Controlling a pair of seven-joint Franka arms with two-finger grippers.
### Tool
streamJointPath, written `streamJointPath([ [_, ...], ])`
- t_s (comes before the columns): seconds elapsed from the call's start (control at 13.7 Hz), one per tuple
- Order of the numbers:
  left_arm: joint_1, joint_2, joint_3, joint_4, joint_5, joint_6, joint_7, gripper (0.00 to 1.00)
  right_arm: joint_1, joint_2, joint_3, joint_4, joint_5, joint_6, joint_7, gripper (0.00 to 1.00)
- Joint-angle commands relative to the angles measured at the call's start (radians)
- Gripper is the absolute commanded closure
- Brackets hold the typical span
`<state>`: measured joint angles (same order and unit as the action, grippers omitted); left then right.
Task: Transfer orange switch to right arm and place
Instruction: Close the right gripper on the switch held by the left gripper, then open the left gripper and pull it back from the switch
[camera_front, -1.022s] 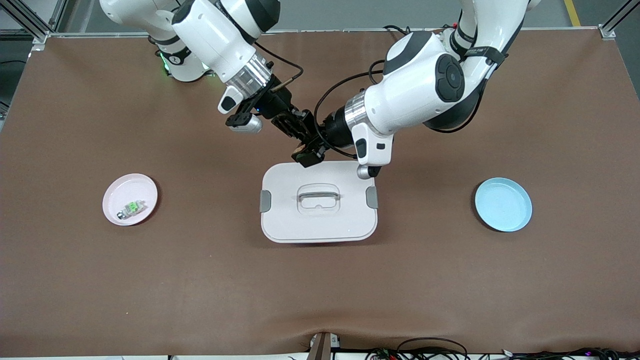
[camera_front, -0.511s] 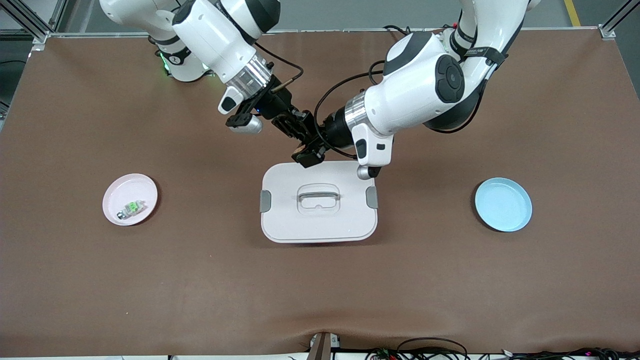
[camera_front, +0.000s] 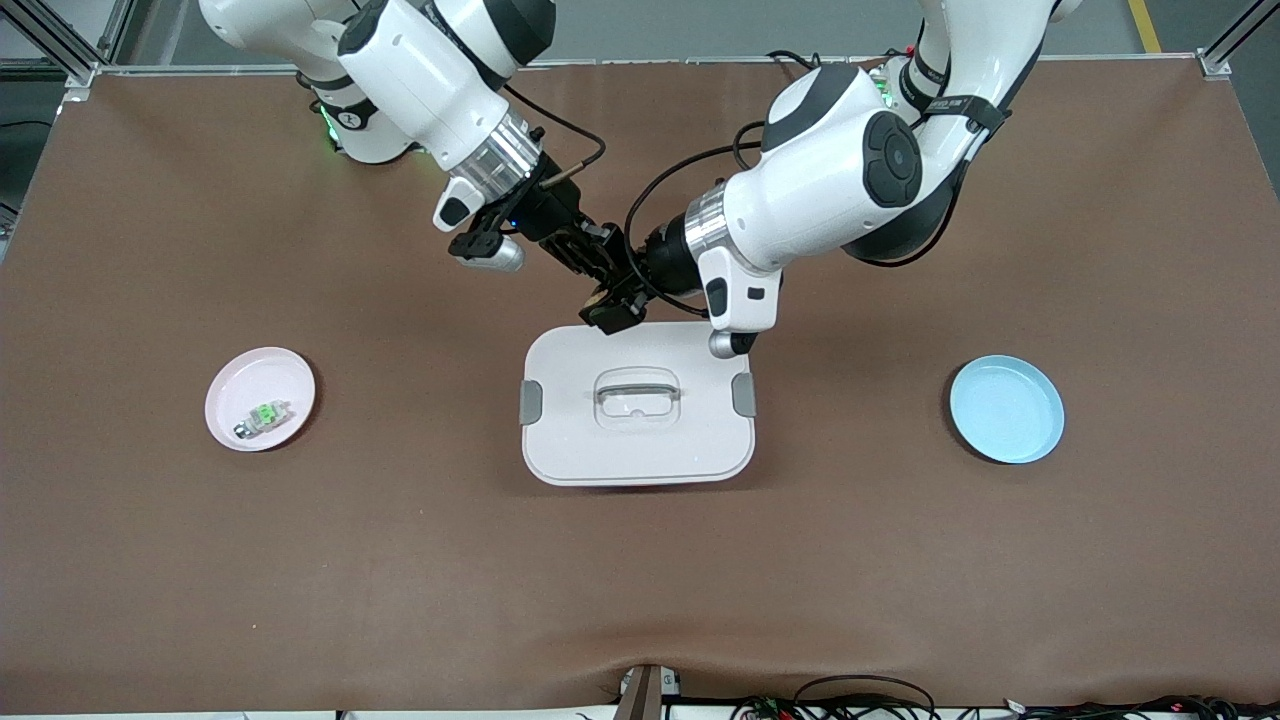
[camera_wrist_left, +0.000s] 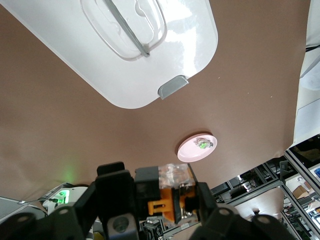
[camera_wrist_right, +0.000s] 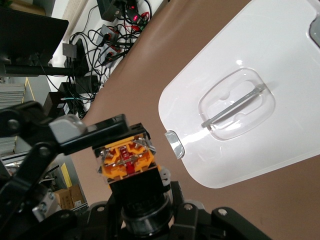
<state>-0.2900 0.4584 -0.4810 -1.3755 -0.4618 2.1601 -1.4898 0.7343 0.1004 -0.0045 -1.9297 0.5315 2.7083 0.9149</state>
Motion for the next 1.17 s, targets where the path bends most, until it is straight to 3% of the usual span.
streamJointPath([
  [0.0, -0.008, 0.003, 0.001, 0.013, -0.012, 0.004, 0.009, 0.0, -0.01, -0.028, 0.0, 0.005, 0.024, -0.048, -0.018, 1.0],
  [0.29, -0.005, -0.004, 0.002, 0.015, -0.009, 0.004, 0.003, 0.0, -0.036, -0.074, -0.002, 0.005, 0.01, -0.158, -0.03, 1.0],
  [0.66, 0.029, -0.047, 0.033, 0.015, 0.037, 0.003, 0.003, 0.0, -0.134, -0.174, -0.002, 0.002, -0.016, -0.46, -0.275, 1.0],
  [0.95, 0.035, -0.078, 0.143, 0.015, 0.15, -0.008, 0.006, 0.0, -0.22, -0.235, -0.002, 0.005, -0.229, -0.711, -0.497, 1.0],
  [1.1, 0.08, -0.076, 0.156, 0.009, 0.259, -0.032, 0.025, 0.0, -0.272, -0.252, -0.002, 0.003, -0.293, -0.797, -0.656, 1.0],
])
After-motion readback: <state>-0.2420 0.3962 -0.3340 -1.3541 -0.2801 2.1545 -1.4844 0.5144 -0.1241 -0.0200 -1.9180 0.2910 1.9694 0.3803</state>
